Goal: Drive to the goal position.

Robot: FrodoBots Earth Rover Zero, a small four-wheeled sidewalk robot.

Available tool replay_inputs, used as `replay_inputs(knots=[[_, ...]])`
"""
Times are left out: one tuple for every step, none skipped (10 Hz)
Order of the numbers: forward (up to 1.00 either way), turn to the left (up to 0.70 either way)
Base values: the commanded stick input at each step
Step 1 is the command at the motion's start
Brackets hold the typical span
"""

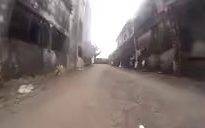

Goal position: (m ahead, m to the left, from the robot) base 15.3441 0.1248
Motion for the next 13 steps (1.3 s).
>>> replay_inputs(knots=[[1.00, 0.00], [1.00, 0.00], [1.00, 0.00], [1.00, 0.00], [1.00, 0.00], [1.00, 0.00], [1.00, 0.00], [1.00, 0.00], [1.00, 0.00], [1.00, 0.00], [1.00, 0.00], [1.00, 0.00], [1.00, 0.00]])
